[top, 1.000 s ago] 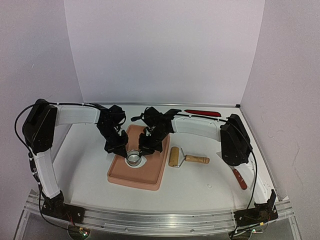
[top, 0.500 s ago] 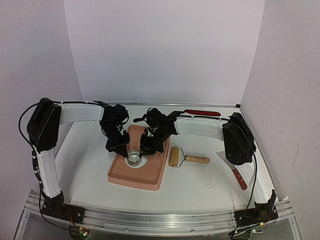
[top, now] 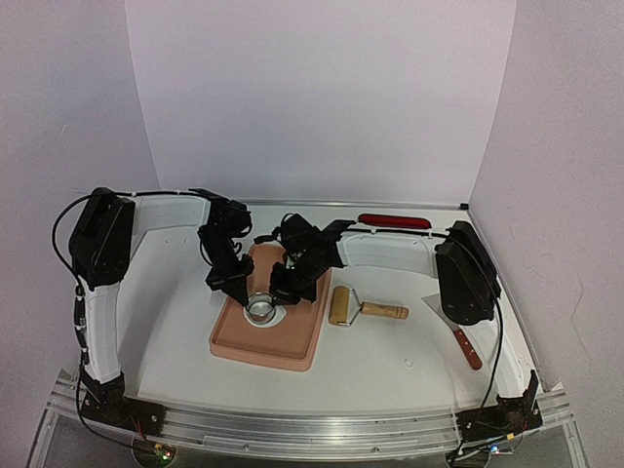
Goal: Roll out the dumpling wrappers from the dough
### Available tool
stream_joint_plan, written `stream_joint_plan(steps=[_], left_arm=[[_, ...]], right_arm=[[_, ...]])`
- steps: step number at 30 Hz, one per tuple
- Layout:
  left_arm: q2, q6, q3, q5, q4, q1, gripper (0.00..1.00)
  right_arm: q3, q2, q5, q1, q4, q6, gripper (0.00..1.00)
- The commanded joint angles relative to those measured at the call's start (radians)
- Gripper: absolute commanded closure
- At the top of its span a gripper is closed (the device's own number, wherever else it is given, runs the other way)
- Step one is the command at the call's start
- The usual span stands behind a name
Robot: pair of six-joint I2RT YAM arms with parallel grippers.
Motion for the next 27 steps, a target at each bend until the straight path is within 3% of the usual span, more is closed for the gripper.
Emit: stream_joint_plan(steps=[1, 6, 14, 27], left_arm=[[0.091, -0.016, 0.047, -0.087, 0.151, 0.019, 1.00], [0.077, -0.027, 0.005, -0.074, 0.170, 0.018, 1.00], [-0.003, -0.075, -0.182, -0.058, 0.234, -0.007, 1.00], [-0.062, -0.189, -0.286, -0.051, 0.285, -0.099, 1.00]], right_arm=[[-0.051, 0.012, -0.092, 0.101, -0.055, 0.033, 1.00], [-0.028, 0.020, -0.065, 0.095, -0.060, 0.013, 1.00], [0.051, 0.059, -0.046, 0.027, -0.090, -0.023, 1.00], [0.153, 0.117, -0.036, -0.034, -0.139, -0.059, 1.00]])
